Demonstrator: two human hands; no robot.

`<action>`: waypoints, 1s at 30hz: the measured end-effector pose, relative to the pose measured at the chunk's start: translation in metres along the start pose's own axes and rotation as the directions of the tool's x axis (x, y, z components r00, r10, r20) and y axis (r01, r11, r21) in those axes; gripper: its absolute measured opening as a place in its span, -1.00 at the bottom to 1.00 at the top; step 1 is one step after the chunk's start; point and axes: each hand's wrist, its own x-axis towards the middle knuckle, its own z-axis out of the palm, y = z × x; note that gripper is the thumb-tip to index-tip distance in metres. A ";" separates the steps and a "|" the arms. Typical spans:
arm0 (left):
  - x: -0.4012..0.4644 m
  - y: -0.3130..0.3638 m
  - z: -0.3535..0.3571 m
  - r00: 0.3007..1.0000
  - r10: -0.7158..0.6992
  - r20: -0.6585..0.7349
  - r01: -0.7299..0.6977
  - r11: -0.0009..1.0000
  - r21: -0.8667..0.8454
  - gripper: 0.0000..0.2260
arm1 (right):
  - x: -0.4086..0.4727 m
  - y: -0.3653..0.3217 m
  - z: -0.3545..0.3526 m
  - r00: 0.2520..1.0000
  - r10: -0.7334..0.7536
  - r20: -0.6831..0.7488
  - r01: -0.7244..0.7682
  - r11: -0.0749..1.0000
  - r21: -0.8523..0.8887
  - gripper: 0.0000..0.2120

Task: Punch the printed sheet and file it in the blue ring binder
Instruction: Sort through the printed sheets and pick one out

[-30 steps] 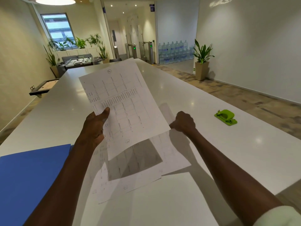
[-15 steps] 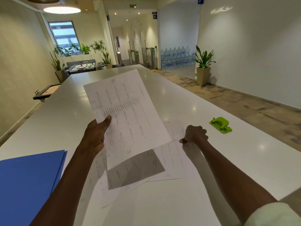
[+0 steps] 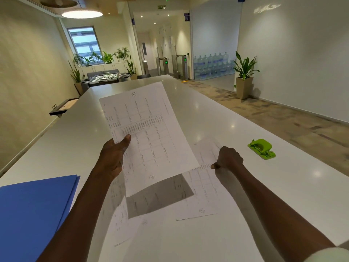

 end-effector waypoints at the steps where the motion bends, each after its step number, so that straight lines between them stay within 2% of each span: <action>1: 0.002 0.000 0.001 1.000 0.000 -0.003 0.000 1.000 0.006 -0.78 | 0.001 0.001 0.000 1.000 -0.020 -0.008 0.020 1.000 0.000 -0.41; 7: 0.009 0.003 0.002 1.000 0.006 -0.015 -0.005 0.998 0.055 -0.80 | 0.007 0.011 -0.003 0.989 -0.119 -0.084 0.126 0.989 0.080 -0.57; 11: 0.010 0.002 0.006 0.999 0.014 -0.029 -0.013 0.999 0.047 -0.78 | 0.006 0.020 -0.018 0.956 -0.146 -0.256 0.185 0.973 0.136 -0.72; 15: 0.011 0.000 0.008 0.998 0.016 -0.053 -0.015 1.000 0.018 -0.73 | -0.004 0.017 -0.050 0.866 -0.185 -0.465 0.265 0.958 0.111 -0.81; 19: 0.014 -0.003 0.007 0.995 0.046 -0.093 -0.042 0.998 0.045 -0.74 | -0.020 0.006 -0.092 0.764 -0.250 -0.594 0.388 0.915 0.114 -0.90; 24: 0.013 -0.003 0.008 0.991 0.054 -0.120 -0.046 0.997 0.068 -0.83 | -0.059 -0.014 -0.146 0.648 -0.401 -0.647 0.593 0.799 0.099 -0.92; 27: 0.015 -0.005 0.008 0.990 0.042 -0.132 -0.032 0.996 0.079 -0.81 | -0.086 -0.024 -0.170 0.595 -0.462 -0.658 0.683 0.722 0.111 -0.85; 30: 0.011 -0.004 0.013 0.991 0.060 -0.118 -0.043 0.989 0.144 -0.81 | -0.101 -0.033 -0.192 0.528 -0.536 -0.659 0.788 0.598 0.145 -0.78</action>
